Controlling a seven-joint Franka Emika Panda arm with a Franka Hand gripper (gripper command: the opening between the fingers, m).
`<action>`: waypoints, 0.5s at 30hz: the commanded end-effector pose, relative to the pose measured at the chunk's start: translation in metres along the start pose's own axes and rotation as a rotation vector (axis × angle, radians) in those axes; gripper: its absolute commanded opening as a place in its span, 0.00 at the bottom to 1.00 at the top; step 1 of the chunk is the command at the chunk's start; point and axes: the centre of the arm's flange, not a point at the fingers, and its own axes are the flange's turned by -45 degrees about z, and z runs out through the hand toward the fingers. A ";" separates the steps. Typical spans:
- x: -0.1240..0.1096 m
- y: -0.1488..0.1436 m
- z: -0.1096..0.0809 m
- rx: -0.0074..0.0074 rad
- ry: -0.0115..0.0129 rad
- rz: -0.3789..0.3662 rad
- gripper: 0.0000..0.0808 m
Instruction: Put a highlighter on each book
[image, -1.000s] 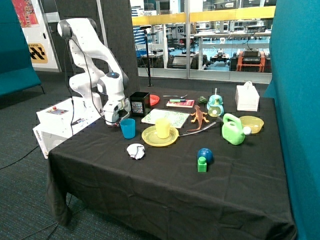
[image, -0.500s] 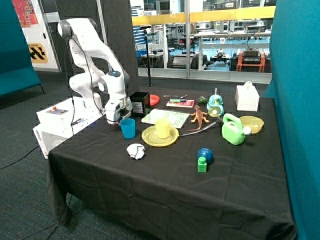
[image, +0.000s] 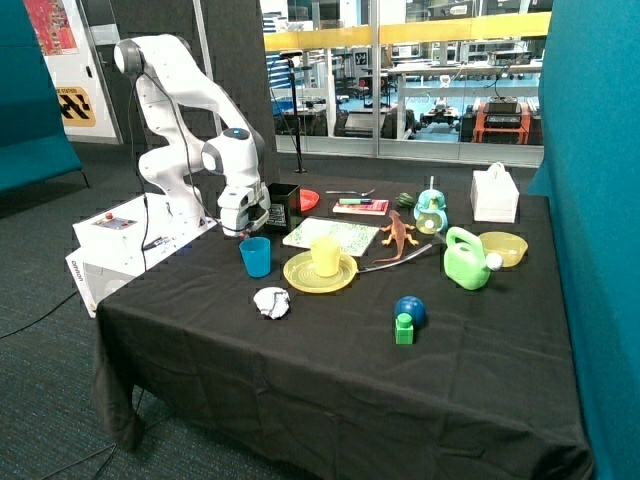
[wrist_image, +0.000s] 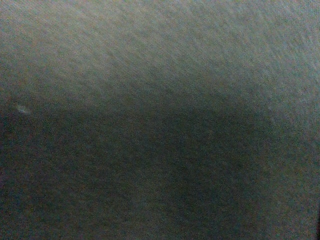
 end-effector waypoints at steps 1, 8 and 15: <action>0.020 -0.020 -0.024 -0.0052 -0.0023 -0.049 0.08; 0.042 -0.037 -0.040 -0.0052 -0.0024 -0.089 0.07; 0.052 -0.045 -0.051 -0.0051 -0.0024 -0.108 0.07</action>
